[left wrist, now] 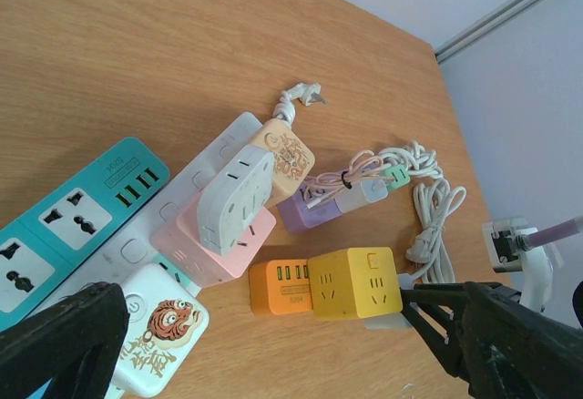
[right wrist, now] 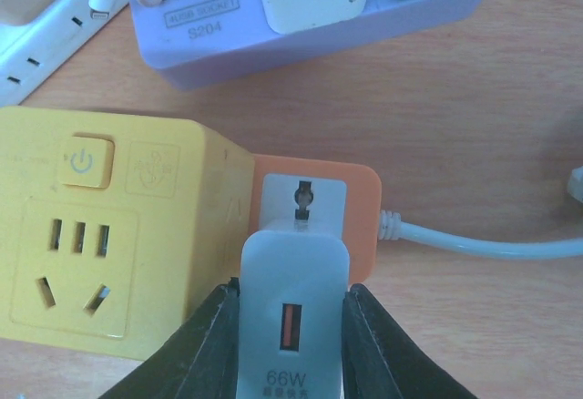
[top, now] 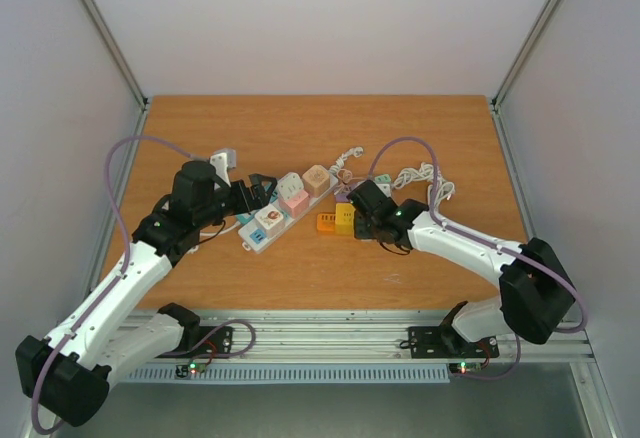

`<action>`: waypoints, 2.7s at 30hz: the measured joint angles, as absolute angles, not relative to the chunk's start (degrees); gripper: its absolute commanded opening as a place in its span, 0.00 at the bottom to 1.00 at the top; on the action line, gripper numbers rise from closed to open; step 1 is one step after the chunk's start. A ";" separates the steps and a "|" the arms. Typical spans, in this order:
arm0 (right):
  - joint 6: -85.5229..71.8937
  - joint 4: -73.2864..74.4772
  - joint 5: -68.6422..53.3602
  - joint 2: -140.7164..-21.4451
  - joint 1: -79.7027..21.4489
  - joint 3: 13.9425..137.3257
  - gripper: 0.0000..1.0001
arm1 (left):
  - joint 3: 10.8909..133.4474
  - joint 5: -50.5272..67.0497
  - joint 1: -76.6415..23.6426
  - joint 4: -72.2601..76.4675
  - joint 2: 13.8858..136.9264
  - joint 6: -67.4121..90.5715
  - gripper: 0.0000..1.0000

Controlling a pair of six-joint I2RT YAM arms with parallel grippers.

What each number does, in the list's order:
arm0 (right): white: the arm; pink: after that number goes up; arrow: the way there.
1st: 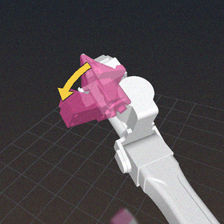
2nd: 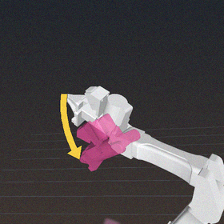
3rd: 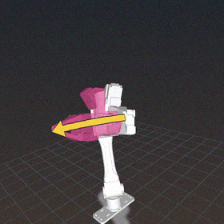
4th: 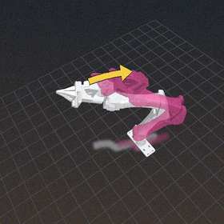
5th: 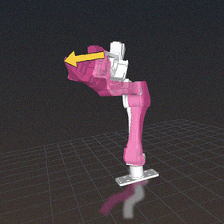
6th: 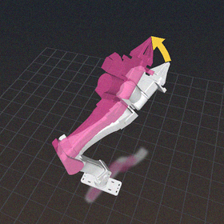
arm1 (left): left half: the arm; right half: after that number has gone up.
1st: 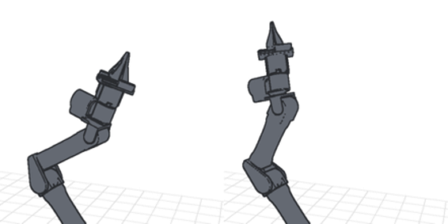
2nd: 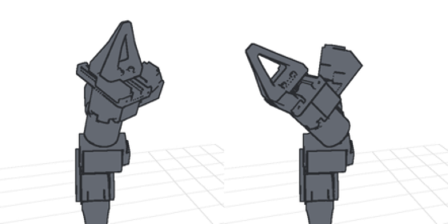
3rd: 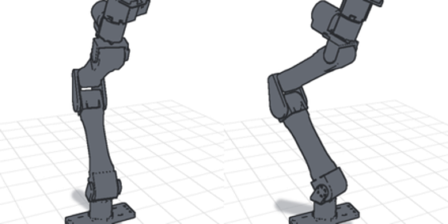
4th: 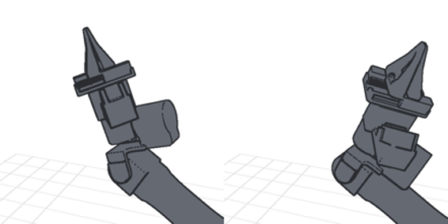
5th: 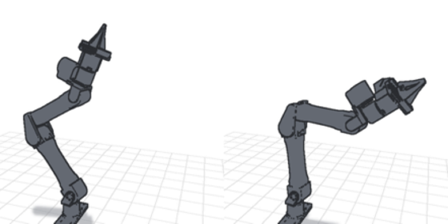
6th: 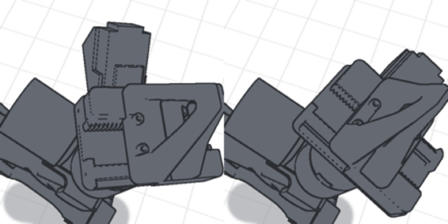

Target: Insert the plug

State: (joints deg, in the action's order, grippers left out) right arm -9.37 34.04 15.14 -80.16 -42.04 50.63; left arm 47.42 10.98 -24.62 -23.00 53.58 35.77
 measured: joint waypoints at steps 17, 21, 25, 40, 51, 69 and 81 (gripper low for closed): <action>-7.31 42.33 15.81 -80.42 -41.93 56.75 0.49 | 47.42 11.14 -24.45 -23.07 53.63 35.77 1.00; -6.04 43.11 15.18 -80.40 -41.82 59.18 0.44 | 47.42 11.09 -24.45 -23.14 53.63 35.77 0.99; -4.62 42.98 12.88 -81.06 -41.78 60.07 0.27 | 47.42 10.68 -24.45 -23.40 53.63 35.77 0.99; -3.60 39.18 10.70 -85.86 -41.67 60.25 0.11 | 47.33 2.44 -23.35 -26.85 56.88 38.11 0.96; -4.12 40.16 10.74 -83.68 -41.67 59.11 0.29 | 43.59 2.59 -22.22 -26.61 62.35 40.82 0.72; -1.89 41.23 10.22 -73.56 -41.67 63.96 0.47 | 39.64 18.63 -21.80 -19.79 73.67 40.29 0.55; -3.97 43.33 12.64 -68.53 -41.67 62.48 0.66 | 38.00 27.59 -21.96 -17.06 73.89 41.12 0.82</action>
